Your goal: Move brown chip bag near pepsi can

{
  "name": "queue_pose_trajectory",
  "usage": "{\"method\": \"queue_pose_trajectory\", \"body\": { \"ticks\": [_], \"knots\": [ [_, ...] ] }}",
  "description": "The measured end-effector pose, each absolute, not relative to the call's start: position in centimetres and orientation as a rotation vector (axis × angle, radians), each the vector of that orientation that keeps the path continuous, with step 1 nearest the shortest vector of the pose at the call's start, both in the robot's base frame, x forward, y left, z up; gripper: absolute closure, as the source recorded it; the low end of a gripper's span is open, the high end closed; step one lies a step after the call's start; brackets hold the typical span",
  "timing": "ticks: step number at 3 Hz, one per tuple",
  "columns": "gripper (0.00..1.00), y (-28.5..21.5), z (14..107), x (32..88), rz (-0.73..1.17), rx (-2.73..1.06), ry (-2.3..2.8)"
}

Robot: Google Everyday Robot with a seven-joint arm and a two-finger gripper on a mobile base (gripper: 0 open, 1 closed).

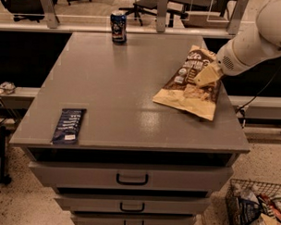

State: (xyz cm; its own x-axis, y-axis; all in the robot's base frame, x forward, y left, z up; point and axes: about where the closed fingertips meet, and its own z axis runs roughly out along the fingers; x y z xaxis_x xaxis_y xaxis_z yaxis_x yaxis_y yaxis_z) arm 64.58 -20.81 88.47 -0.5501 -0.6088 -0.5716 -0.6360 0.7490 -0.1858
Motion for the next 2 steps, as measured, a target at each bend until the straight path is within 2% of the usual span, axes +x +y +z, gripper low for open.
{"method": "queue_pose_trajectory", "body": {
  "ticks": [1, 2],
  "knots": [
    [0.88, -20.8, 90.2, 64.4, 0.052, -0.924, 2.264],
    [1.00, -21.1, 93.1, 64.0, 0.014, -0.927, 2.181]
  ]
}}
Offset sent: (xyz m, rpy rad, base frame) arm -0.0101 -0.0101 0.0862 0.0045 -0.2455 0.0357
